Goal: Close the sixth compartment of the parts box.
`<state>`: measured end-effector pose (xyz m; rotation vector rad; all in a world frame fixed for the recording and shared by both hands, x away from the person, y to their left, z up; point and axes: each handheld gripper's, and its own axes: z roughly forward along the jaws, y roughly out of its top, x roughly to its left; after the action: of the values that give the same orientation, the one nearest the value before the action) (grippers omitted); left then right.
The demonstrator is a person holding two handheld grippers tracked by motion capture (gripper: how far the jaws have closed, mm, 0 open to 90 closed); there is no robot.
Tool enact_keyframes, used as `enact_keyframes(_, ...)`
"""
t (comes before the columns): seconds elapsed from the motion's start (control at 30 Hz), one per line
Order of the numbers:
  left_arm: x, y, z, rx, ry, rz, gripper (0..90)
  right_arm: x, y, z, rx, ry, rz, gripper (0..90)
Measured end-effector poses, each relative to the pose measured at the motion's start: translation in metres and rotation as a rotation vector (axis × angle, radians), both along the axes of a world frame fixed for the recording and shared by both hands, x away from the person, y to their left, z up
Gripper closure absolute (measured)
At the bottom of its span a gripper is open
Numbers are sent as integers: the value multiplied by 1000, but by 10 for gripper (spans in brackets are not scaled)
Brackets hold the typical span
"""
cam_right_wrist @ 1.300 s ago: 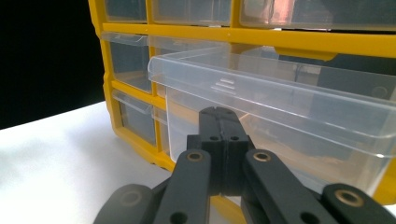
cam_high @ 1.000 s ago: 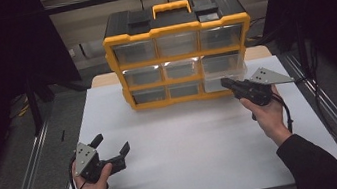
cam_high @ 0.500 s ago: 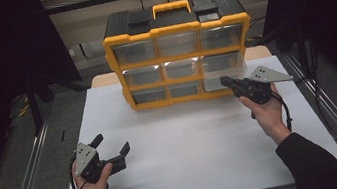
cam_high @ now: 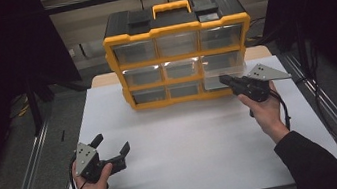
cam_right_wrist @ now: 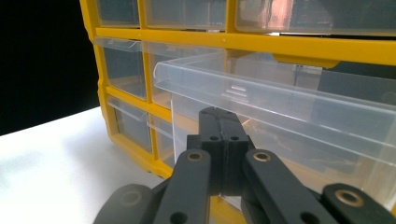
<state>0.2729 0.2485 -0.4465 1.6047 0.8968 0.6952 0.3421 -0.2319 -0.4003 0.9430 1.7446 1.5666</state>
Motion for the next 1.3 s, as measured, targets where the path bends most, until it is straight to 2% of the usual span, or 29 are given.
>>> enact_keyframes(0.57, 0, 1, 0, 5, -2, 5, 33, 4, 2, -5, 5, 2, 3, 900)
enact_keyframes(0.97, 0, 0, 0, 8, -3, 9, 33, 8, 2, -1, 8, -2, 9, 900)
enact_keyframes(1.07, 0, 0, 0, -4, -3, 6, 33, 9, 2, 0, 11, -2, 10, 900)
enact_keyframes(1.3, 0, 0, 0, 3, -4, 8, 33, 11, 3, -3, 21, 1, 11, 900)
